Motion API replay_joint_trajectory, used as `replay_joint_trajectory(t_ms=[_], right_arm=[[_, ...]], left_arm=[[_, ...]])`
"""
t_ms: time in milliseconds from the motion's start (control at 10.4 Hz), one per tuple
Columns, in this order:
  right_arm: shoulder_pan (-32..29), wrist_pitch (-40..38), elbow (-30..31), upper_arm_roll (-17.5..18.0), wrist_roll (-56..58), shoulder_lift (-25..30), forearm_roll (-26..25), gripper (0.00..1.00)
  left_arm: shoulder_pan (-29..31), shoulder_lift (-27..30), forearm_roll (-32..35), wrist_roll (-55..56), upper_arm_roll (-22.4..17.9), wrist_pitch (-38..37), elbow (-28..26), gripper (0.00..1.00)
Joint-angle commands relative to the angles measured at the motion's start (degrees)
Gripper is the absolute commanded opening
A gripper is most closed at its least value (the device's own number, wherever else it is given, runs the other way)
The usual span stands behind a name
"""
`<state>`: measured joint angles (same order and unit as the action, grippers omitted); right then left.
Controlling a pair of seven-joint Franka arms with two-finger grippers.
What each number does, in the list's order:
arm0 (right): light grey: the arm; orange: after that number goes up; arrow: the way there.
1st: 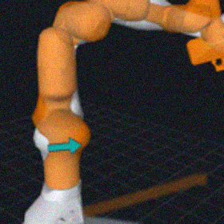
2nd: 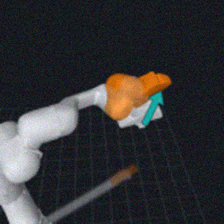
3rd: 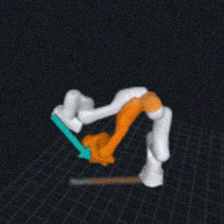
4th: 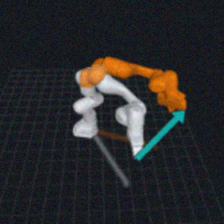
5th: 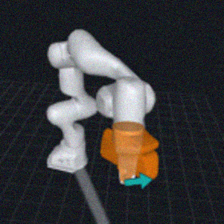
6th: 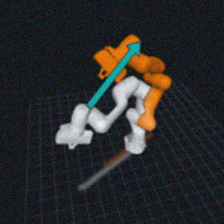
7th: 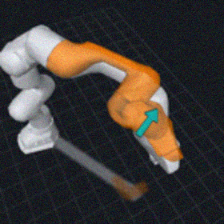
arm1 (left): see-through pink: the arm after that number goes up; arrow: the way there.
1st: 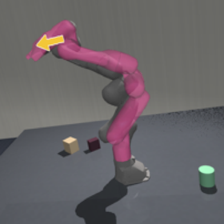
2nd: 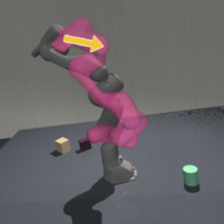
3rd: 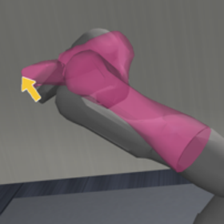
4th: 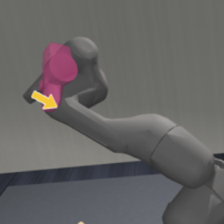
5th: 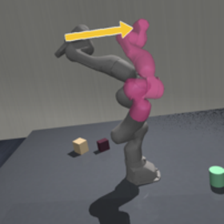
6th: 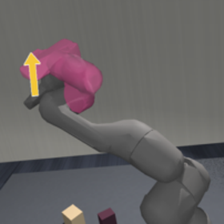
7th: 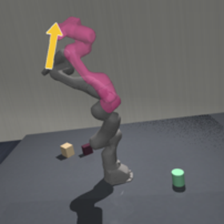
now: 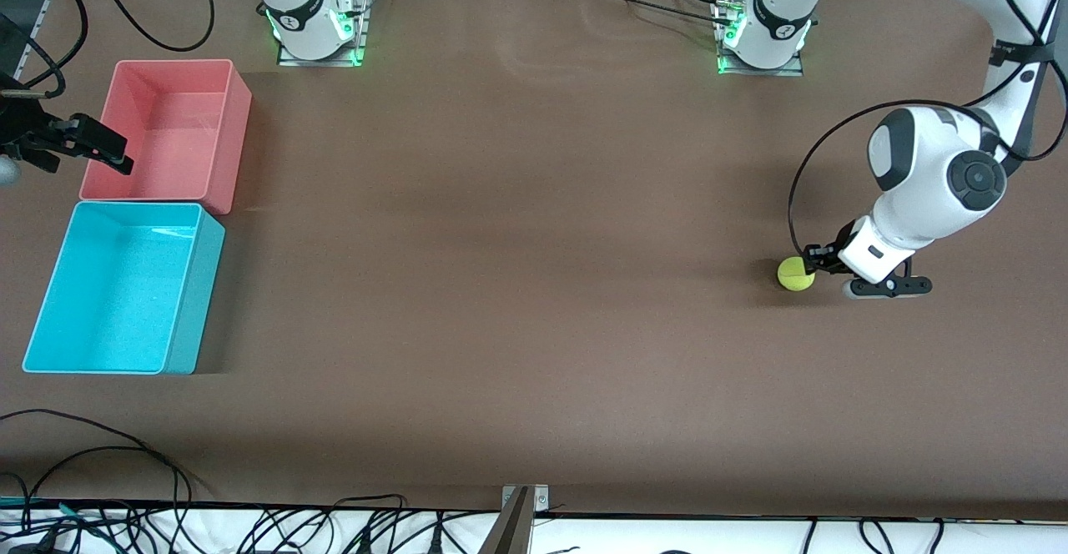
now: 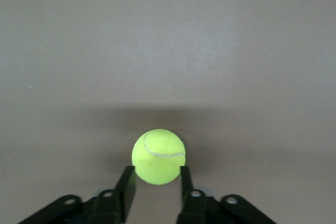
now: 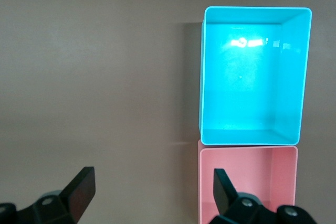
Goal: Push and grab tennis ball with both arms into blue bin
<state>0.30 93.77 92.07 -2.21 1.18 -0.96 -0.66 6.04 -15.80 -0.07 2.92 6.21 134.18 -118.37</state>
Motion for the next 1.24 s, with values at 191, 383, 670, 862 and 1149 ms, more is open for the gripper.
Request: replay_joint_trajectory(t_ms=[191,383,670,862,1149], right_arm=[[0.05,-0.95,-1.19,0.1,0.67,-0.45,1.01,1.0],[0.05,-0.95,-1.19,0.1,0.4,-0.45,1.01,1.0],[0.05,-0.95,-1.19,0.1,-0.29,-0.45,1.01,1.0],[0.05,-1.04,-1.19,0.1,-2.06,-0.45,1.01,1.0],[0.14,-0.95,-1.19,0.19,-2.23,-0.45,1.01,1.0]], left_arm=[[1.79,2.01,0.77,-28.78,-1.9,-1.38,-1.16,0.0],[1.87,1.22,1.21,-39.52,-2.25,-1.03,-1.16,0.0],[2.14,-0.98,1.3,-53.86,-2.43,1.95,-1.07,0.0],[2.31,-2.56,1.3,-61.16,-2.52,2.13,-0.98,0.0],[3.01,-4.4,0.6,-73.72,-3.48,6.6,-0.81,0.0]])
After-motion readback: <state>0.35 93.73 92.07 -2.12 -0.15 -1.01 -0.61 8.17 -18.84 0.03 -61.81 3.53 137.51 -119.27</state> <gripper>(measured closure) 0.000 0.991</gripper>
